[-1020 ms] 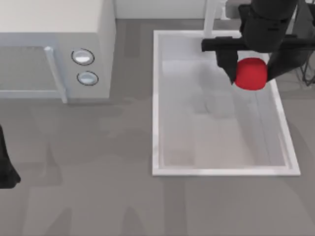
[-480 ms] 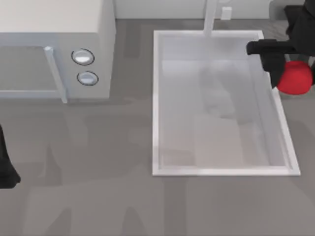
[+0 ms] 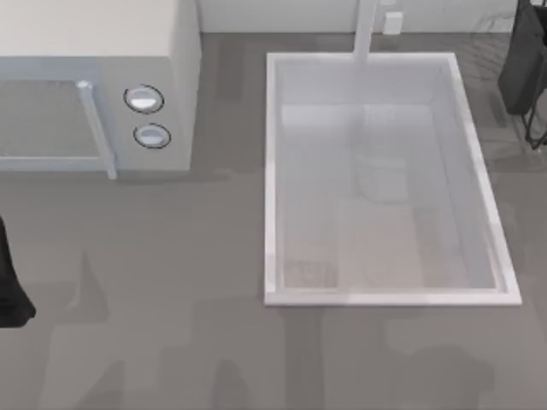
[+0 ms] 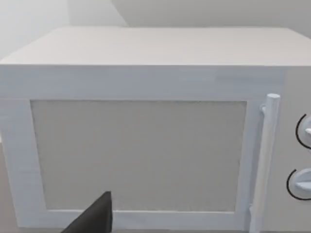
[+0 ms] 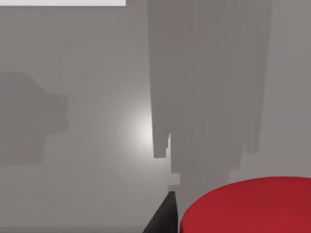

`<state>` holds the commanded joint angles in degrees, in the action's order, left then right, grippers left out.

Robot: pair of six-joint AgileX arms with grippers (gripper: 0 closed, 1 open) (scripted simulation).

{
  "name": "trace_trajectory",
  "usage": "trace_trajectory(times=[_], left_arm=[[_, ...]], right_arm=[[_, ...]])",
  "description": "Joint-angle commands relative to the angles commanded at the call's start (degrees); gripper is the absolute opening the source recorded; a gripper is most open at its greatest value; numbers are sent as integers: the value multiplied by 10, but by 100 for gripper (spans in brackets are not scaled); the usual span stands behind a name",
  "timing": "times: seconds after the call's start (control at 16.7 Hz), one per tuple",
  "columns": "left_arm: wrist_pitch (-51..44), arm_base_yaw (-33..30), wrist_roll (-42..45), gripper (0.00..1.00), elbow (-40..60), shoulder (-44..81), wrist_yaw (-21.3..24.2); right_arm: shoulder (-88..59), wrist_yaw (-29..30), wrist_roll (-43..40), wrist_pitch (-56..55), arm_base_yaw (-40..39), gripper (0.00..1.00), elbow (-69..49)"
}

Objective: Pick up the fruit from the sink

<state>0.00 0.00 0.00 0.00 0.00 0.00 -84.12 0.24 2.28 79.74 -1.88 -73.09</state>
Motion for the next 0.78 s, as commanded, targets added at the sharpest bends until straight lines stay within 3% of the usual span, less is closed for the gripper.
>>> trace_trajectory(times=[0.24,0.6,0.78], left_arm=[[0,0,0,100,0,0,0],[0,0,0,100,0,0,0],[0,0,0,100,0,0,0]], right_arm=[[62,-2,-43,-10,43,0,64],[59,-2,-42,-18,41,0,73],[49,-2,-42,-75,41,0,123]])
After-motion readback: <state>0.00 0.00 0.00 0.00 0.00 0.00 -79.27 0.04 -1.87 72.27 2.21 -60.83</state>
